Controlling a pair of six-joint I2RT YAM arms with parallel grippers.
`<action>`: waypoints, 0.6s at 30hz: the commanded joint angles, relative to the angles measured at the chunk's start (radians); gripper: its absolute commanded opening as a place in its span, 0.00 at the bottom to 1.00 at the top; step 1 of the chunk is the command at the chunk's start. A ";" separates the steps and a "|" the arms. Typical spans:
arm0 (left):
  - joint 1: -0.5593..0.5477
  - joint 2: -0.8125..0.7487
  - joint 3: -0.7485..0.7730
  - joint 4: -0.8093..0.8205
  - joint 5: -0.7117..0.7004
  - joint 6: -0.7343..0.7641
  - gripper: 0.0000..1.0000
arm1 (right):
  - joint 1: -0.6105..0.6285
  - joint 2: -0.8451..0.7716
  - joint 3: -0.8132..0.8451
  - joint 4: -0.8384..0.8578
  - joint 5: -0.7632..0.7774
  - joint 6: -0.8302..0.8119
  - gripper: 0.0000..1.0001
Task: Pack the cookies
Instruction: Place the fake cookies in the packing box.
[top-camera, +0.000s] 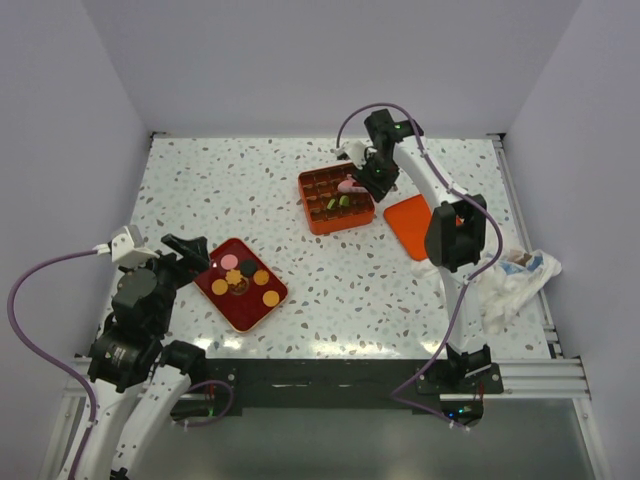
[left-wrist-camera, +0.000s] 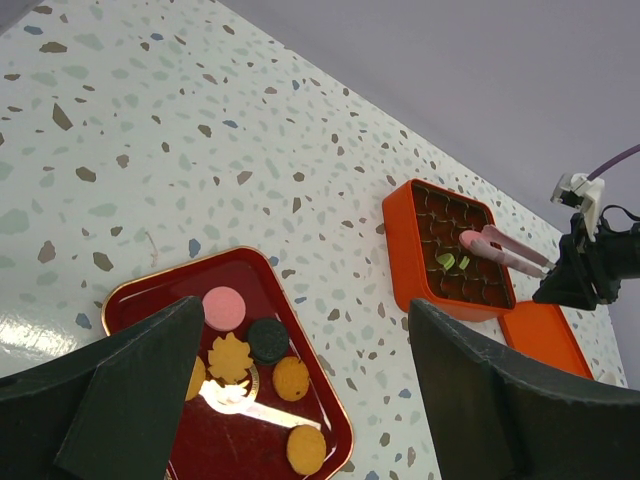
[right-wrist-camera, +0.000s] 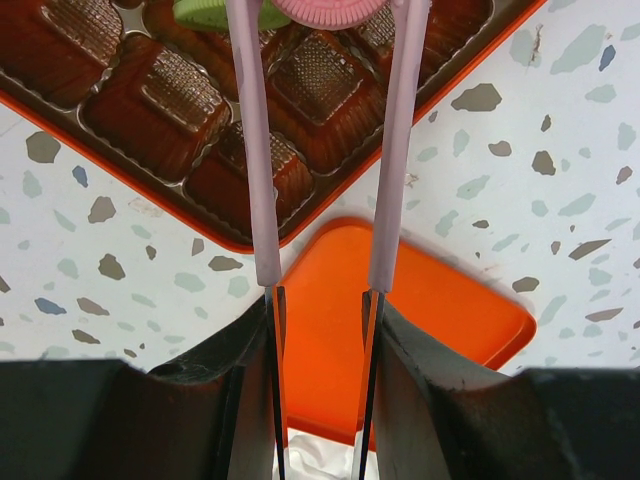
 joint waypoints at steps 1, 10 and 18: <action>-0.004 0.001 0.005 0.028 0.001 0.007 0.88 | 0.013 0.005 0.021 -0.018 -0.021 -0.001 0.22; -0.004 0.009 0.005 0.038 0.004 0.009 0.88 | 0.019 0.008 0.021 -0.015 -0.011 -0.003 0.28; -0.004 0.012 0.006 0.039 0.005 0.012 0.88 | 0.019 0.017 0.033 -0.010 -0.001 0.003 0.37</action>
